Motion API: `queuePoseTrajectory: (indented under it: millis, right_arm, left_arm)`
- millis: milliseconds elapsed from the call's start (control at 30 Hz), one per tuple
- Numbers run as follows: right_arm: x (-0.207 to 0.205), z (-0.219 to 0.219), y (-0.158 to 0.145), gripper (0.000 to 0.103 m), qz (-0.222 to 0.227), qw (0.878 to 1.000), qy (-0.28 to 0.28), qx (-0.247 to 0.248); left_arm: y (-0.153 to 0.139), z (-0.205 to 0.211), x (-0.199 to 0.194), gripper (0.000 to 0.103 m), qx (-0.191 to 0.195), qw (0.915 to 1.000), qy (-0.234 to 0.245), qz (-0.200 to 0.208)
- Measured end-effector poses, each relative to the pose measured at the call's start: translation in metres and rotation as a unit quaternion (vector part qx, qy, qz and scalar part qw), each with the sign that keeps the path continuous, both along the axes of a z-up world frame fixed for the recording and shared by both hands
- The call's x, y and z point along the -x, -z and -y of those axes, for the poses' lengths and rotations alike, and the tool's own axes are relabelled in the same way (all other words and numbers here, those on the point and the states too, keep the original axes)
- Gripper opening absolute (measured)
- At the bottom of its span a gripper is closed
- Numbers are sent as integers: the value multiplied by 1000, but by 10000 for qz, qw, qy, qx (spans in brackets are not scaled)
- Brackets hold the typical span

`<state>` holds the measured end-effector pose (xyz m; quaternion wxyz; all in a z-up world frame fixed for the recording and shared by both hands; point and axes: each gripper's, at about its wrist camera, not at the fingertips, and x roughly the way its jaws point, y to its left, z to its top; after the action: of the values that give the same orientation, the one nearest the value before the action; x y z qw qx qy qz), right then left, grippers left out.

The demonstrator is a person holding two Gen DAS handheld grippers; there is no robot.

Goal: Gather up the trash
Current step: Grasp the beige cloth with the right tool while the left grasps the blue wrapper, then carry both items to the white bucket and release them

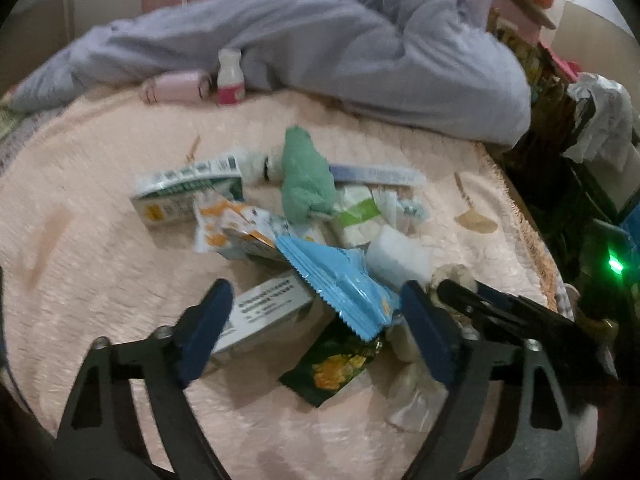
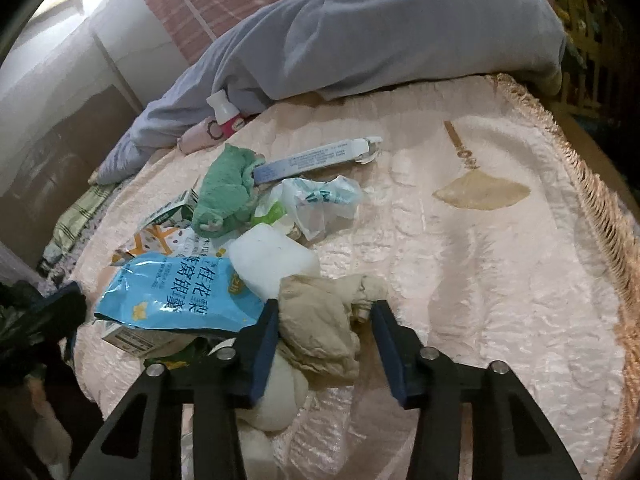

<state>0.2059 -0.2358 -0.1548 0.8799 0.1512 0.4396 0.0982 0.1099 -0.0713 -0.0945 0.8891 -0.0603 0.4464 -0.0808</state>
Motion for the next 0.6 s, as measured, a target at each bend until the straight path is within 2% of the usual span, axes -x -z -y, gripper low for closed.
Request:
queuePoseTrajectory:
  millis: [33,100,133,233,267,400,600]
  right_arm:
    - [1,0,-1,38,29,10000,-25,-19]
    - [5,-1,-4,34,103,9999,-68,42]
    - [7,-1,-6,33,137,9998,-83,76]
    - [12,2,-12,30,215,9997,-92,75]
    - [16,4,-14,30,241,9996,-88,70]
    - [31,10,-26,29,366,9993,-89,77]
    - [59,28,-49,29,595,9982,-34,116]
  left_arm:
    - [4,2,-5,70,52,9999,5,-97]
    - [12,3,-13,41,240,9992,71,-296]
    - [14,3,-15,35,308,9989,86,-348]
    - [14,1,-15,30,459,9980,118,-407]
    - [10,1,-12,22,467,9980,171,-388]
    - [-16,0,5,15,444,9983,344,-136]
    - [-53,15,18,15,707,9951,681,81]
